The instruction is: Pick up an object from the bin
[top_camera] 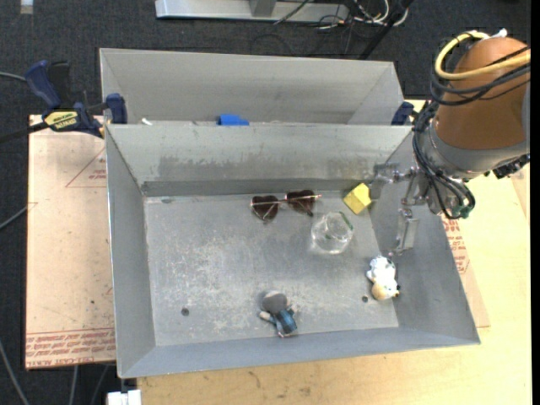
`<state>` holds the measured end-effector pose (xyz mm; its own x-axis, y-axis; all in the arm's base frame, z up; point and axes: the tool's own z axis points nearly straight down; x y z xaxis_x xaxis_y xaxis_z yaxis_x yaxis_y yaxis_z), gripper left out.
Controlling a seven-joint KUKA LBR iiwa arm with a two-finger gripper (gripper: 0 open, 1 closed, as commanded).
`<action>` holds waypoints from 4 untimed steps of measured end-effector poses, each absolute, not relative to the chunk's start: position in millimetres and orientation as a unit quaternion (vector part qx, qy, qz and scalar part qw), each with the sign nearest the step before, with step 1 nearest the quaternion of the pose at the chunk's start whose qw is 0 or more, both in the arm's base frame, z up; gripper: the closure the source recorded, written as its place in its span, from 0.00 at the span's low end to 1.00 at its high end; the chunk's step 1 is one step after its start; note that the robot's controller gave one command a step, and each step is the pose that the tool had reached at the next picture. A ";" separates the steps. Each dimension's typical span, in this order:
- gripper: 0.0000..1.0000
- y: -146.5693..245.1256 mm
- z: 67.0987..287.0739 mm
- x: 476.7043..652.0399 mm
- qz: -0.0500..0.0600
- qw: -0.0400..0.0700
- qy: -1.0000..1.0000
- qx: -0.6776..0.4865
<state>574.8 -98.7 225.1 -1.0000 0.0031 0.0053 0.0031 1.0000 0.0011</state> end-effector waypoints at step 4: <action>0.00 -55.6 148.1 609.0 0.000 -0.002 -0.998 -0.070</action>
Offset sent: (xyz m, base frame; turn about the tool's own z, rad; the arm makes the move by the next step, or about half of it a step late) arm 0.0416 0.0586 -0.1551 0.1618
